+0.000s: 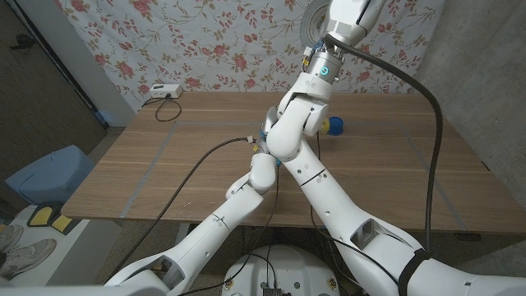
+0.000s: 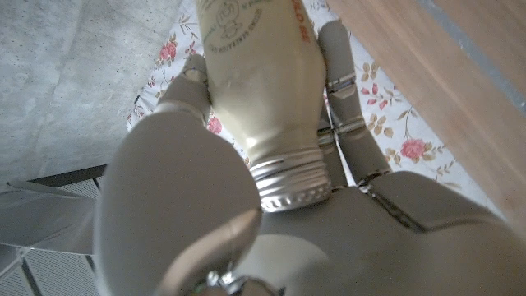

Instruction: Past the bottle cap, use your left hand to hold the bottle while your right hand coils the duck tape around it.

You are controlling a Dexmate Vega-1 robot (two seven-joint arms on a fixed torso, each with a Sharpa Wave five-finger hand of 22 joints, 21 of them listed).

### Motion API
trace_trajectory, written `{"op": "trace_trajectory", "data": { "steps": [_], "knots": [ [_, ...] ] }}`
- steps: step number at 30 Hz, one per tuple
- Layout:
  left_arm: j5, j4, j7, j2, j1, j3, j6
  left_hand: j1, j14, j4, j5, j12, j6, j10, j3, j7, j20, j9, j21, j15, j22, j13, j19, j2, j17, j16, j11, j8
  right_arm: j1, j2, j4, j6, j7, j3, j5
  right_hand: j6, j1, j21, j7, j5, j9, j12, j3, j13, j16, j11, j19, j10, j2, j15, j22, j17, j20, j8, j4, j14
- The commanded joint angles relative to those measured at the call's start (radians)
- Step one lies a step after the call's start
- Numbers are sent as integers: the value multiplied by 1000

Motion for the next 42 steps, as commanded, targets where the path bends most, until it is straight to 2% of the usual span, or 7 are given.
{"op": "trace_trajectory", "data": {
  "steps": [1,4,10,16,22,35,42],
  "knots": [
    [545,117,494,-162,47,-125,-106,164,328,6,7,-2,7,89,50,2,-108,2,6,-361,3,237,-51,153,1,3,-80,5,-28,-5,-13,1,-2,14,-11,41,237,7,-23,5,11,7,3,243,7,-60,-4,75,244,-91,4,3,-2,6,2,4],
    [643,92,494,-214,93,-185,-128,163,325,7,7,-2,6,90,50,2,-107,1,6,-361,2,239,-51,154,-3,-1,-81,5,-27,0,-3,-10,-6,26,-12,39,236,8,-26,6,12,6,3,244,5,-61,-7,74,244,-90,4,3,-5,5,2,2],
    [887,56,494,-379,184,-342,-177,162,328,7,7,-4,11,94,50,0,-105,1,6,-361,2,237,-49,152,-5,-2,-84,6,-32,-6,-17,-8,-1,38,11,42,238,13,-25,7,12,5,4,242,5,-60,-4,78,244,-91,3,2,-1,4,1,5],
    [863,59,494,-391,172,-354,-127,161,329,6,8,-7,13,98,50,0,-104,0,7,-362,2,235,-48,150,-8,-3,-83,6,-68,-47,-93,7,-13,21,73,49,240,20,-21,8,7,2,6,234,8,-58,6,88,245,-91,3,2,4,2,0,15],
    [881,74,494,-423,163,-392,-130,159,329,7,8,-7,11,98,51,-1,-103,0,6,-362,1,238,-48,150,-12,-7,-85,5,-113,-118,-203,-10,-112,-8,228,60,244,35,-16,10,-1,-3,8,221,12,-58,35,101,240,-91,2,1,11,0,-5,35],
    [1065,109,494,-596,156,-593,-299,159,332,6,9,-12,15,101,52,-2,-103,-2,5,-361,1,236,-48,148,-18,-11,-86,5,-197,-160,-354,-86,-305,-6,497,54,242,43,-9,10,-2,-7,11,218,10,-56,35,104,239,-90,1,1,14,-5,-6,40],
    [1033,115,494,-596,143,-602,-366,159,334,7,9,-13,14,100,53,-2,-103,-2,5,-361,1,237,-48,149,-21,-12,-85,4,-250,-183,-378,-82,-386,-10,651,55,243,46,-7,10,-1,-7,12,220,8,-54,34,105,238,-90,1,2,16,-6,-8,40]
  ]
}}
